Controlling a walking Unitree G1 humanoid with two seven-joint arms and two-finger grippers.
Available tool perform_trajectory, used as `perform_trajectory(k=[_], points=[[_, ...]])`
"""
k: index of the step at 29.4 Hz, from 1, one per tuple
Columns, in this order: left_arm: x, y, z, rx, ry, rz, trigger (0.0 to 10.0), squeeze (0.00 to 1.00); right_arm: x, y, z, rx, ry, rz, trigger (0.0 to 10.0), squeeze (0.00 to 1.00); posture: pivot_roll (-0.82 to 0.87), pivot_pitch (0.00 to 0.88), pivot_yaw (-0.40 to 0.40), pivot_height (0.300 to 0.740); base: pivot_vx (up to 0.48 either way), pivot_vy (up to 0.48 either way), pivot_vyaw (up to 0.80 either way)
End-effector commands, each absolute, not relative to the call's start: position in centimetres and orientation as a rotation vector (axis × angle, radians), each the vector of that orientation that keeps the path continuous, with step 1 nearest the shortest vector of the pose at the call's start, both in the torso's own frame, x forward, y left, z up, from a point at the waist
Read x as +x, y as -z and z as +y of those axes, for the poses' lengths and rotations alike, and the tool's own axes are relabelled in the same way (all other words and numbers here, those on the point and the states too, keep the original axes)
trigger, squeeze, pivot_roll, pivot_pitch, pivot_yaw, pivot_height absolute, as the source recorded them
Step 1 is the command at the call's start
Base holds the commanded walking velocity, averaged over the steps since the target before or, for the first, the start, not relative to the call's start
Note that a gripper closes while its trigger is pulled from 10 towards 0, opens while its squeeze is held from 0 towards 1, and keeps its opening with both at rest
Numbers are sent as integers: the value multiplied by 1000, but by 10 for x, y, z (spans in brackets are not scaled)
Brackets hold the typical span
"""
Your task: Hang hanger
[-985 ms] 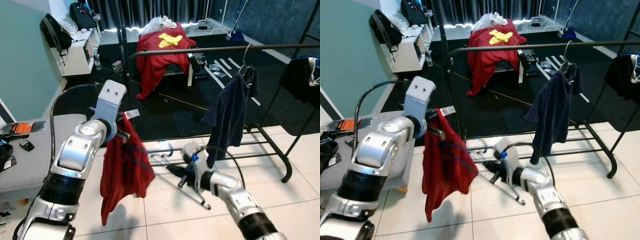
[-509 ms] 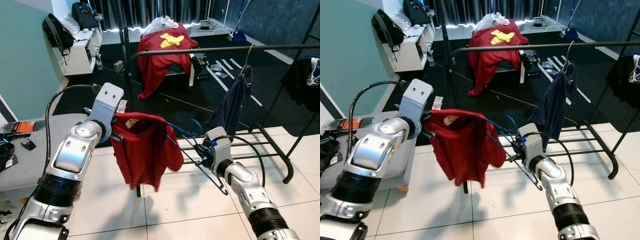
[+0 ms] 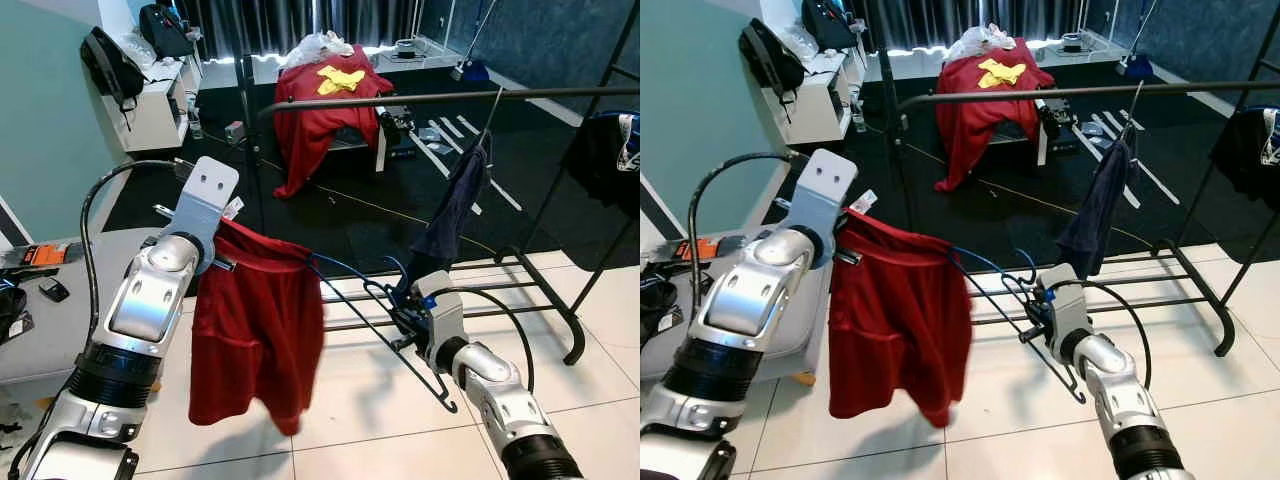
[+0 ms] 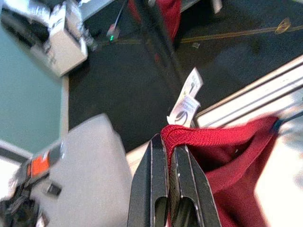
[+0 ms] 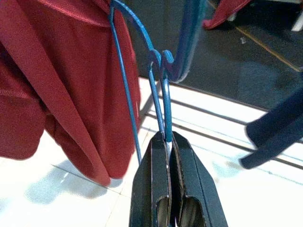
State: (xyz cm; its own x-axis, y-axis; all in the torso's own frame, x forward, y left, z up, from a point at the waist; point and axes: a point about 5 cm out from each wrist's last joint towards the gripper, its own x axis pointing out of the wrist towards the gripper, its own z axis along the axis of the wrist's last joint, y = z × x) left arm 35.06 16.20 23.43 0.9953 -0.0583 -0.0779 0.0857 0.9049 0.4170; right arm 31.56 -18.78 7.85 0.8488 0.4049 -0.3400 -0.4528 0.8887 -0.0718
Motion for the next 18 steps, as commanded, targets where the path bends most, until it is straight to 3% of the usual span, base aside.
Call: perform_trajectory(k=[1, 3, 5, 7, 9, 18], points=[[348, -245, 163, 442, 76, -2, 10000, 0, 313, -71, -186, -144, -462, 372, 10000, 0, 88, 34, 58, 740, 0, 0, 0], [344, -247, 154, 438, 151, -50, 10000, 0, 310, -62, -184, -108, -478, 435, 10000, 0, 90, 29, 57, 740, 0, 0, 0], [332, -244, 130, 412, 361, -125, 10000, 0, 309, -58, -175, 87, -501, 499, 10000, 0, 90, 23, 57, 740, 0, 0, 0], [332, -244, 130, 412, 361, -125, 10000, 0, 309, -58, -175, 87, -501, 499, 10000, 0, 90, 23, 57, 740, 0, 0, 0], [325, -235, 112, 422, 463, -146, 10000, 0, 311, -61, -164, 235, -571, 519, 10000, 0, 86, 15, 58, 740, 0, 0, 0], [328, -222, 98, 556, 463, -146, 10000, 0, 310, -69, -152, 202, -749, 513, 10000, 0, 87, 2, 54, 740, 0, 0, 0]])
